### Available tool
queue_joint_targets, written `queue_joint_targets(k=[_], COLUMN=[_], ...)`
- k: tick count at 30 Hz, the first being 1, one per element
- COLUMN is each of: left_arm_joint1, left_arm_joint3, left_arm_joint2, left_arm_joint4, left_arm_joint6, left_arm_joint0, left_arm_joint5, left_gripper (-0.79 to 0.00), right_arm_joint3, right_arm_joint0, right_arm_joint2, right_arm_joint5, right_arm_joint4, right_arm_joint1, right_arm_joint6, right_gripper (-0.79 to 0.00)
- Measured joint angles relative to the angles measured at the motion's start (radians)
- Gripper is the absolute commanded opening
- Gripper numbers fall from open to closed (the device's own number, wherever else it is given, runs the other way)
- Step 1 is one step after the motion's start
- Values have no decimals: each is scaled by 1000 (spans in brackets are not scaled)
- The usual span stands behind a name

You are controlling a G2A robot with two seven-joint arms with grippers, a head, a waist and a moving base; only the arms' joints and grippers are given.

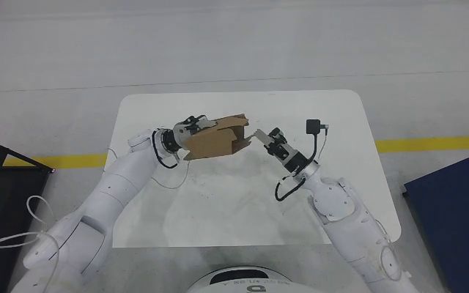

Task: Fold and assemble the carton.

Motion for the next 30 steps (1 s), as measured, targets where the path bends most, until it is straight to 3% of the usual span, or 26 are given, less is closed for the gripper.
queue_joint_targets(k=[9, 11, 12, 19, 30], left_arm_joint1=[10, 10, 10, 5, -2], left_arm_joint3=[-16, -15, -15, -16, -35], left_arm_joint2=[-9, -6, -6, -1, 24], left_arm_joint4=[55, 68, 69, 75, 79], left_arm_joint6=[0, 0, 0, 0, 0], left_arm_joint0=[-2, -2, -2, -1, 3], left_arm_joint5=[-48, -61, -63, -81, -59], left_gripper=[-785, -785, -785, -785, -785], right_arm_joint3=[-17, -22, -26, -46, 10], right_arm_joint0=[7, 10, 11, 19, 68], right_arm_joint2=[-33, -49, -57, -106, -152], right_arm_joint5=[27, 24, 23, 44, 109], right_arm_joint4=[-26, -25, -28, -69, -91], right_arm_joint1=[-5, -6, -7, -13, -28], right_arm_joint6=[37, 59, 69, 81, 73], right_gripper=[0, -179, -182, 0, 0])
